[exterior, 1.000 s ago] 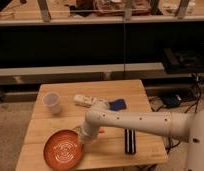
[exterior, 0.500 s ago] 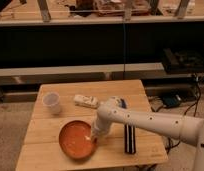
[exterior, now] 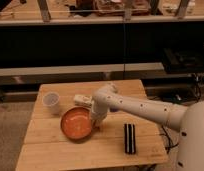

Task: Drag the ceramic bowl in a circle

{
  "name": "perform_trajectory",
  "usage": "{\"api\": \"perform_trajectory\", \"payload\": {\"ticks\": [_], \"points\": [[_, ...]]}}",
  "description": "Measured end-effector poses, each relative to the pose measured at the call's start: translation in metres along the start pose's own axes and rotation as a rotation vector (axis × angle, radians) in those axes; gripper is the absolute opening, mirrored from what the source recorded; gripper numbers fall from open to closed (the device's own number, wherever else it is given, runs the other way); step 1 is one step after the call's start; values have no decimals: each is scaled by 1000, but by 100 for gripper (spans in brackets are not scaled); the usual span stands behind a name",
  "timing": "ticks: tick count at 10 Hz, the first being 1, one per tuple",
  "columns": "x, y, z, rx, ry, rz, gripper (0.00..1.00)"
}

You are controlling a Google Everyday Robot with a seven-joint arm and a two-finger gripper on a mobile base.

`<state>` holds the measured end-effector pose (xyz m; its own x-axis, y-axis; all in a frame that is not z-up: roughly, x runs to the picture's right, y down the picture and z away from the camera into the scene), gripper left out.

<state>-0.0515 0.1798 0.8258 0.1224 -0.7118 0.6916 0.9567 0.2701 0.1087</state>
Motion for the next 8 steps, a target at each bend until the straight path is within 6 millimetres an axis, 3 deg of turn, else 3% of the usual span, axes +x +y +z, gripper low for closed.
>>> {"api": "perform_trajectory", "payload": {"ticks": [2,3,5,8], "points": [[-6,-39,-2,31,7,-51,0],[-19,-65,-6,56,11,-105,0],[-51,-94,-14,100,14,-225,0],[-103,-95,-16,144,-14,-378,0]]}}
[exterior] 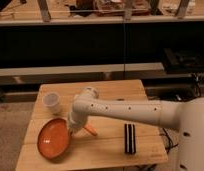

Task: Drag the ceramic bowl in a circle

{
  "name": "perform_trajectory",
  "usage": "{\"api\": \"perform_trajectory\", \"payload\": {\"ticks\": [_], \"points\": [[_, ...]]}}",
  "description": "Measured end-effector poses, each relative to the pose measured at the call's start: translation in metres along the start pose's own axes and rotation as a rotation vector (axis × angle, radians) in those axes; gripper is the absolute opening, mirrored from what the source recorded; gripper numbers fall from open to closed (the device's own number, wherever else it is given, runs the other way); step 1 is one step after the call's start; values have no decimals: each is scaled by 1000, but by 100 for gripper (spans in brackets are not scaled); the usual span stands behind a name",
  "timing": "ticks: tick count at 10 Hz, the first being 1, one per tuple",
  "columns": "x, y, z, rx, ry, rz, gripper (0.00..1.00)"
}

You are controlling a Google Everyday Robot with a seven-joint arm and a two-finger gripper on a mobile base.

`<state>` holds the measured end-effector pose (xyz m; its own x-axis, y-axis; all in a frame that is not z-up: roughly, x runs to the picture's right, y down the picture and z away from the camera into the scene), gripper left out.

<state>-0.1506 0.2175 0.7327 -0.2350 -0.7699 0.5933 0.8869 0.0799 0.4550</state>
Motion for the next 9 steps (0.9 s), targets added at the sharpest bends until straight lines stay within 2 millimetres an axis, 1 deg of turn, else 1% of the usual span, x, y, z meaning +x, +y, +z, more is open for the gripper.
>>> {"api": "perform_trajectory", "payload": {"ticks": [1,2,3,5,7,8,9], "points": [[-13,3,0,7,-12,-17,0],[-28,14,-1,10,-28,-20,0],[-36,28,-2,4,-40,-12,0],[-45,61,-3,-24,-53,28,0],[-49,93,-5,-55,-54,92,0],[-47,108,-7,-74,-50,142,0],[-38,123,-9,-86,-43,206,0]]}}
